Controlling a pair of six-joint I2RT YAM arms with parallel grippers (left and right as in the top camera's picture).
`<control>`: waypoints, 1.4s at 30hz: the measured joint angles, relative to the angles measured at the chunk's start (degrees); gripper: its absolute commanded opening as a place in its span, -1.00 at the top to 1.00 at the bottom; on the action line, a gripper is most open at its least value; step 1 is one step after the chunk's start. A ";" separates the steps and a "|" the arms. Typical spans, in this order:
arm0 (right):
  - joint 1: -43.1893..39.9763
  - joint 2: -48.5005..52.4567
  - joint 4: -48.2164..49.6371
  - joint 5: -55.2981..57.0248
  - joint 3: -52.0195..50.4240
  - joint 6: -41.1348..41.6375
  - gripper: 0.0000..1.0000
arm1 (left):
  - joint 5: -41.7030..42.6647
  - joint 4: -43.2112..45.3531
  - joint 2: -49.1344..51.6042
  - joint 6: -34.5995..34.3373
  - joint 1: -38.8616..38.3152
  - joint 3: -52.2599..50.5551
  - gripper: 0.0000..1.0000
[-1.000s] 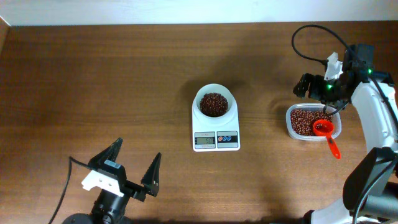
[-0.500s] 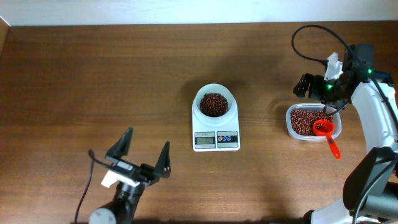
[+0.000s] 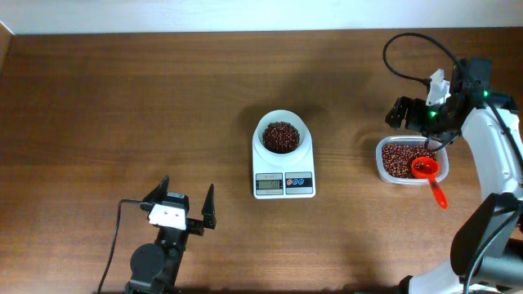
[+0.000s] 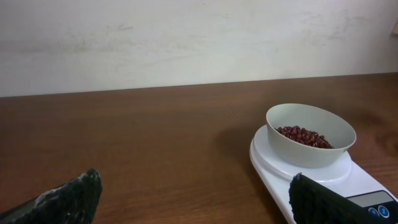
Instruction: Scoop item into bowl and weigh 50g on scale
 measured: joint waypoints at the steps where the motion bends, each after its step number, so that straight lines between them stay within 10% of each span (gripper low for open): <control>1: 0.00 0.00 0.00 0.00 0.00 0.04 -0.98 | -0.02 0.00 0.00 0.17 0.00 0.00 -0.98; 42: -0.02 -0.07 0.61 1.53 -0.02 -0.83 -0.98 | -0.02 0.00 0.00 0.20 0.00 0.00 -0.98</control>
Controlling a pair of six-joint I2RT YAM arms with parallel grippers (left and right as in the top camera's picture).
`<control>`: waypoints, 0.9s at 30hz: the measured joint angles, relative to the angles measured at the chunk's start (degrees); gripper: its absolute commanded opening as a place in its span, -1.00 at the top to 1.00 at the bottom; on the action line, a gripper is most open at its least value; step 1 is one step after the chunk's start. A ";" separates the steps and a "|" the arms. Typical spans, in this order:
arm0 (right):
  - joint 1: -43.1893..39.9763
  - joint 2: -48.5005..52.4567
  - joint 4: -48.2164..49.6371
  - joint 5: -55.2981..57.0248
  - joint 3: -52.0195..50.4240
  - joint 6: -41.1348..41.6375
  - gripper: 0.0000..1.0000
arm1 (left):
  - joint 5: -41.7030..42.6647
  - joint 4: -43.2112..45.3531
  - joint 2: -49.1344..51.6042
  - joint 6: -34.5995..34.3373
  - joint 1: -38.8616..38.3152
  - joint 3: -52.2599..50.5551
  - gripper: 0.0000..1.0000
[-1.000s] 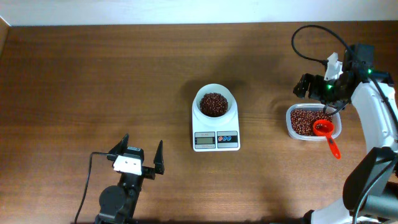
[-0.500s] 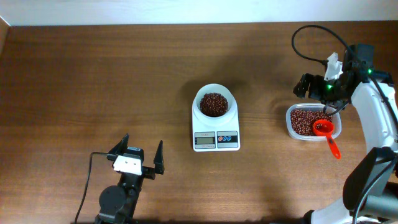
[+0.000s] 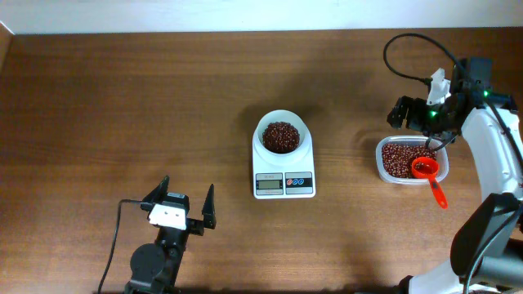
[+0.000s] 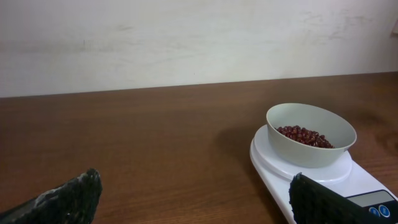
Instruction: Scoop item into bowl and weigh 50g on scale
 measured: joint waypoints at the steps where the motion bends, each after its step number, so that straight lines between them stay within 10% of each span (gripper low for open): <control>1: 0.00 -1.03 0.04 0.39 -0.11 -1.36 -0.98 | 0.00 0.00 0.00 -0.02 0.00 0.00 -0.98; 7: 0.00 -29.20 6.84 1.11 -4.46 -12.13 -0.98 | 0.00 -0.04 0.00 0.00 0.00 0.00 -0.98; 12: -0.04 -50.97 20.74 1.14 -35.85 -13.84 -0.98 | 0.02 -0.17 0.02 0.00 0.00 0.07 -0.98; 20: 0.66 -66.69 49.83 -5.53 -68.76 -14.19 -0.98 | 0.02 -0.17 0.00 0.00 0.00 0.07 -0.98; 27: 8.07 -81.50 50.56 -0.98 -78.34 -14.19 -0.98 | 0.02 -0.20 -0.04 0.02 0.00 0.07 -0.98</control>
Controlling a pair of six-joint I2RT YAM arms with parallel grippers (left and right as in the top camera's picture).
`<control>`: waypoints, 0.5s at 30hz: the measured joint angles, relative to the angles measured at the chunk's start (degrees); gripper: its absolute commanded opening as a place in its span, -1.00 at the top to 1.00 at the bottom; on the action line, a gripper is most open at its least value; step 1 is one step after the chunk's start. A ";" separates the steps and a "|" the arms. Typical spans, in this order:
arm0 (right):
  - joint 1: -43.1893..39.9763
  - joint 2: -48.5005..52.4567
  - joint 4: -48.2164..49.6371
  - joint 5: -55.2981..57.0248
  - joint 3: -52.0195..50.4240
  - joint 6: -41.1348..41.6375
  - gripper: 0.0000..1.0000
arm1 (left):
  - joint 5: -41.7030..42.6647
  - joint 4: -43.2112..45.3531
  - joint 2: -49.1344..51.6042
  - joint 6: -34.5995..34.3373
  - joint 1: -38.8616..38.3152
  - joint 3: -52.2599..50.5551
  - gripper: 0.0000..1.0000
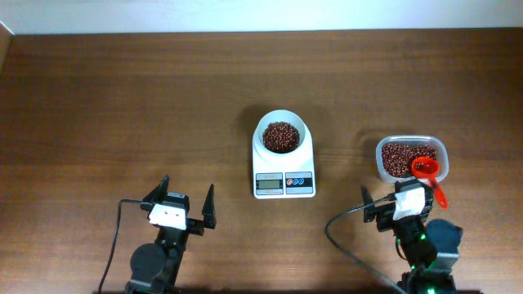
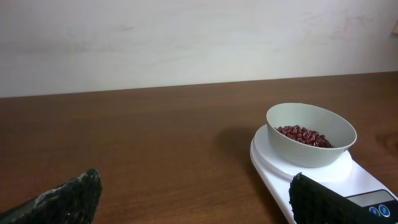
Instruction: Scoop item into bowl and weigh 50g on scale
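Note:
A white bowl (image 1: 263,127) (image 2: 283,134) holding red beans (image 1: 280,136) sits on the white scale (image 1: 258,163) (image 2: 348,180) at the table's middle. The clear container (image 1: 381,149) of beans stands at the right. The red scoop (image 1: 425,169) rests on its rim, handle pointing toward the front. My right gripper (image 1: 396,198) is open just in front of the container, holding nothing. My left gripper (image 1: 186,193) (image 2: 193,205) is open at the front left, well apart from the scale.
The scale's display (image 1: 269,184) and two buttons (image 1: 299,182) face the front edge. A black cable (image 1: 343,245) loops on the table by the right arm. A pale wall (image 2: 186,37) lies beyond the table's far edge.
My right arm has left its place above the container's far right side and now sits low at the front right, gripper open before the container. Scoop, bowl and left arm are unchanged.
At both earlier moments my right gripper hung over the far side of the bean container, with the scoop lying on the container and beans in the bowl. Now the right arm is pulled back to the front right. The left arm stayed still throughout.

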 measured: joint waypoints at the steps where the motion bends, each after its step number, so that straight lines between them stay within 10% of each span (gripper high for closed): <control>1: 1.36 -2.21 -0.81 1.66 -0.35 -0.02 -0.98 | 0.00 0.02 0.00 -0.02 0.00 0.00 -0.98; 15: 5.60 -18.38 -5.92 16.41 -0.57 -0.22 -0.98 | 0.00 0.02 0.00 -0.02 -0.02 0.00 -0.98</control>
